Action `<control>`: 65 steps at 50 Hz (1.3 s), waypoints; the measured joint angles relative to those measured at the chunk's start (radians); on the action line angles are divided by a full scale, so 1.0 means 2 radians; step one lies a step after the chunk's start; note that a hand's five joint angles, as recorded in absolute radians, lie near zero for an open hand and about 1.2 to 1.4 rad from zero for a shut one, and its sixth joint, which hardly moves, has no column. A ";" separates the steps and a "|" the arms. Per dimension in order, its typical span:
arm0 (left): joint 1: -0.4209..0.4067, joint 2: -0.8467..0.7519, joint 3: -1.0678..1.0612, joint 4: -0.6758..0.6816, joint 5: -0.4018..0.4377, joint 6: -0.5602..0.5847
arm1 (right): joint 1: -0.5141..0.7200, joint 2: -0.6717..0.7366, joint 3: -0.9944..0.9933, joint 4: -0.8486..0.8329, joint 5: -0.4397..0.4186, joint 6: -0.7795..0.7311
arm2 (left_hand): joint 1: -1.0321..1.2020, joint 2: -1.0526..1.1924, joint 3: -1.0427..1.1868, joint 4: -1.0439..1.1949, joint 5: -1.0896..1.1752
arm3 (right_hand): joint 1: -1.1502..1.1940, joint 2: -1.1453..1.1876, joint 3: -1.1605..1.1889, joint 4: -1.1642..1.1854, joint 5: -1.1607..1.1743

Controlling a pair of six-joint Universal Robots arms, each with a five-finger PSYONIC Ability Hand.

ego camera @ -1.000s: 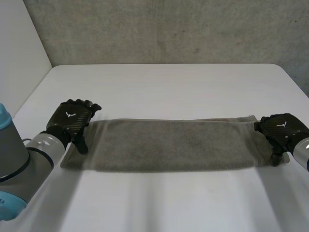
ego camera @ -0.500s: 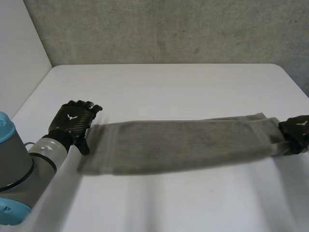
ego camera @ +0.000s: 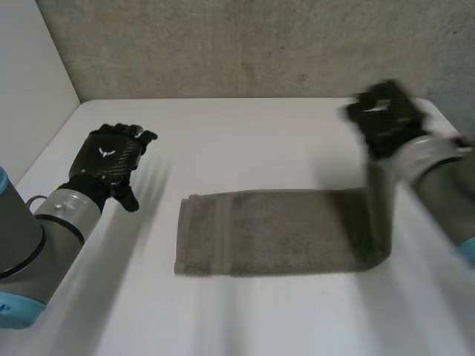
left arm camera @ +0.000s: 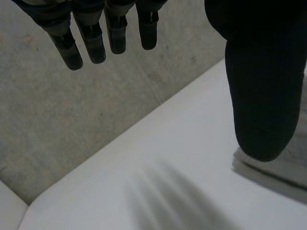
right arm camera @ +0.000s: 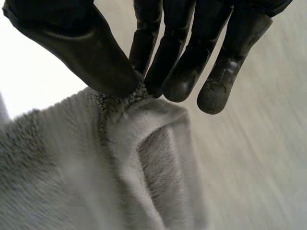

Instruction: Fold the towel.

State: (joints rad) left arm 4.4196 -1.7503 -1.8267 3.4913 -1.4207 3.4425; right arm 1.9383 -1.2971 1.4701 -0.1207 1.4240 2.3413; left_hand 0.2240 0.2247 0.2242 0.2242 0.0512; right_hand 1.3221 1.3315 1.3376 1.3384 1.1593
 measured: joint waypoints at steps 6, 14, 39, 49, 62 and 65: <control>-0.011 -0.001 0.008 0.000 -0.002 -0.021 | 0.148 0.061 -0.026 -0.004 -0.004 0.000 | 0.000 0.000 0.000 0.000 0.000 | 0.000 0.000 0.000 0.000 0.000; -0.027 -0.014 0.010 0.004 -0.002 -0.032 | 0.250 0.162 -0.040 -0.006 -0.004 -0.003 | 0.000 0.000 0.000 0.000 0.000 | -0.149 -0.148 -0.147 -0.146 -0.149; -0.108 -0.087 0.058 0.034 -0.024 -0.031 | 0.042 0.026 0.171 -0.045 -0.006 0.191 | 0.002 0.001 0.001 0.001 0.001 | -0.499 -0.502 -0.512 -0.510 -0.509; -0.112 -0.087 0.060 0.033 -0.038 -0.031 | 0.008 0.063 0.178 -0.050 0.010 0.121 | 0.002 0.001 0.001 0.001 0.002 | -0.003 -0.003 -0.001 0.000 -0.003; -0.102 -0.016 0.054 0.032 -0.041 -0.032 | 0.201 0.104 0.042 -0.082 0.064 -0.078 | 0.001 0.001 0.001 0.001 0.001 | -0.001 -0.003 0.000 0.001 -0.001; -0.097 -0.001 0.053 0.032 -0.047 -0.032 | 0.248 0.132 0.022 -0.087 0.044 -0.132 | 0.001 0.001 0.001 0.001 0.000 | -0.001 -0.003 0.000 0.001 -0.001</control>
State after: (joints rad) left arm 4.2256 -1.7520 -1.7209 3.5557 -1.5150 3.3793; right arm 2.4334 -1.0338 1.5141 -0.2942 1.5129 2.0769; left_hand 0.2266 0.2265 0.2263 0.2263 0.0521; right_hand 1.3203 1.3258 1.3366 1.3394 1.1576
